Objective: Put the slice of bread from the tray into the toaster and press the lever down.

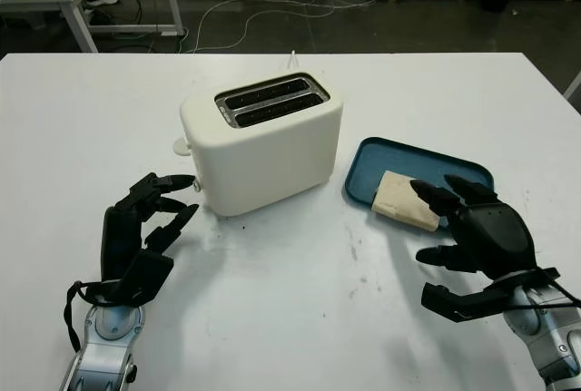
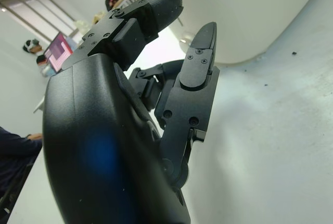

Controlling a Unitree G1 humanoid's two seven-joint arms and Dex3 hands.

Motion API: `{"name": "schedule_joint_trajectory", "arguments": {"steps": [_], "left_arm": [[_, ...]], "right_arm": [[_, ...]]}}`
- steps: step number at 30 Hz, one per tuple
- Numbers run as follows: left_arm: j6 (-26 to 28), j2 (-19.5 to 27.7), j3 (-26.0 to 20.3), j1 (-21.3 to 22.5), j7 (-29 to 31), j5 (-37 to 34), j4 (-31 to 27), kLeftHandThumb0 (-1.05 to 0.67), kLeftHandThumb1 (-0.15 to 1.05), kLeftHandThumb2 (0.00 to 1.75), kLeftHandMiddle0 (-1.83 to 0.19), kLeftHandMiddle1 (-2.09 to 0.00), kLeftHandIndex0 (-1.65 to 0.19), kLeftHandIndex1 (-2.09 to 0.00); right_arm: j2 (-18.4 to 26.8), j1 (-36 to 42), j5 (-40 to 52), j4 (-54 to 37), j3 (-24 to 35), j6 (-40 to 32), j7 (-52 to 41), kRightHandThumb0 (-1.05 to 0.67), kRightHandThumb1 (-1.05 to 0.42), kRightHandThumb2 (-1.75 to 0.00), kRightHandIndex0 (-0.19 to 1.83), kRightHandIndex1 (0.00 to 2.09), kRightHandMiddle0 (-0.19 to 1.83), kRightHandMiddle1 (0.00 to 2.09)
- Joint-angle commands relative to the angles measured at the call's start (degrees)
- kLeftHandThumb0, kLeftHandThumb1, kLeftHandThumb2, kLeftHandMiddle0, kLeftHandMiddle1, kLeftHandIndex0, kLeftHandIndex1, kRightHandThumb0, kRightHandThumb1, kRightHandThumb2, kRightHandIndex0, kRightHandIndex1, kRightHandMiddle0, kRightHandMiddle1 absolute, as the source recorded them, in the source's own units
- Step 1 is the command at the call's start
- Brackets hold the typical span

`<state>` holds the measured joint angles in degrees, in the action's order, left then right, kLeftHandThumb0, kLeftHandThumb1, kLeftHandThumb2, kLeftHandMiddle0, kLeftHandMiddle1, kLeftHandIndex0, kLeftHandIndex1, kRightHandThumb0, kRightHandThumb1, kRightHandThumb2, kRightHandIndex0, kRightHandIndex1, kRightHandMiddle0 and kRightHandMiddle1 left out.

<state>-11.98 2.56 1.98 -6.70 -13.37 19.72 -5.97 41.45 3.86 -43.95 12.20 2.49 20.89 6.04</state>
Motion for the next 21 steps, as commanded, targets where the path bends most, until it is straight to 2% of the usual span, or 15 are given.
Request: {"name": "schedule_joint_trajectory", "arguments": {"steps": [1,3,6,8,10,14,18,21], "left_arm": [[-0.4,0.4,0.1,-0.2,0.1,0.2,-0.2,-0.24,0.92,0.13,-0.58,-1.25,-0.64,-0.69],[-0.2,0.5,0.1,-0.3,0.1,0.3,-0.2,-0.24,0.92,0.14,-0.58,-1.25,-0.63,-0.69],[-0.2,0.5,0.2,-0.4,0.0,0.4,-0.4,-0.24,0.92,0.14,-0.58,-1.25,-0.63,-0.69],[0.0,0.4,0.2,-0.4,0.0,0.4,-0.4,-0.24,0.92,0.14,-0.58,-1.24,-0.63,-0.69],[0.0,0.3,0.2,-0.3,0.0,0.3,-0.4,-0.24,0.92,0.13,-0.59,-1.25,-0.64,-0.69],[0.0,0.4,0.2,-0.4,0.2,0.1,-0.4,-0.25,0.92,0.14,-0.58,-1.24,-0.64,-0.69],[0.0,0.7,0.2,-0.5,0.2,0.5,-0.7,-0.26,0.92,0.14,-0.58,-1.24,-0.64,-0.69],[-0.6,0.7,0.2,-0.6,-0.1,0.6,-0.7,-0.24,0.92,0.13,-0.58,-1.24,-0.64,-0.69]], "right_arm": [[0.9,-0.2,0.6,0.5,-0.9,-1.0,-0.7,-1.01,-0.79,-0.01,0.15,0.00,0.19,0.00],[0.7,-0.3,0.2,1.2,-1.3,-0.8,1.2,-1.01,-0.79,-0.01,0.16,0.01,0.20,0.01],[-0.3,-1.0,-2.7,3.8,-2.7,-0.5,9.0,-0.95,-0.76,0.00,0.26,0.05,0.29,0.04],[-1.2,-1.9,-3.1,6.6,-4.0,0.3,13.8,-0.84,-0.72,0.00,0.34,0.06,0.35,0.05],[-1.7,-3.1,-3.3,10.7,-5.7,2.0,19.0,-0.64,-0.70,0.00,0.40,0.06,0.42,0.05],[-2.0,-6.2,-5.8,19.4,-10.2,4.8,31.1,-0.44,-0.75,-0.02,0.49,0.07,0.52,0.06],[-2.4,-9.6,-8.6,26.4,-14.7,5.1,41.2,-0.37,-0.84,-0.03,0.54,0.07,0.57,0.05],[-2.6,-11.2,-7.8,29.3,-16.7,5.5,42.9,-0.38,-0.86,-0.03,0.53,0.06,0.57,0.04]]}}
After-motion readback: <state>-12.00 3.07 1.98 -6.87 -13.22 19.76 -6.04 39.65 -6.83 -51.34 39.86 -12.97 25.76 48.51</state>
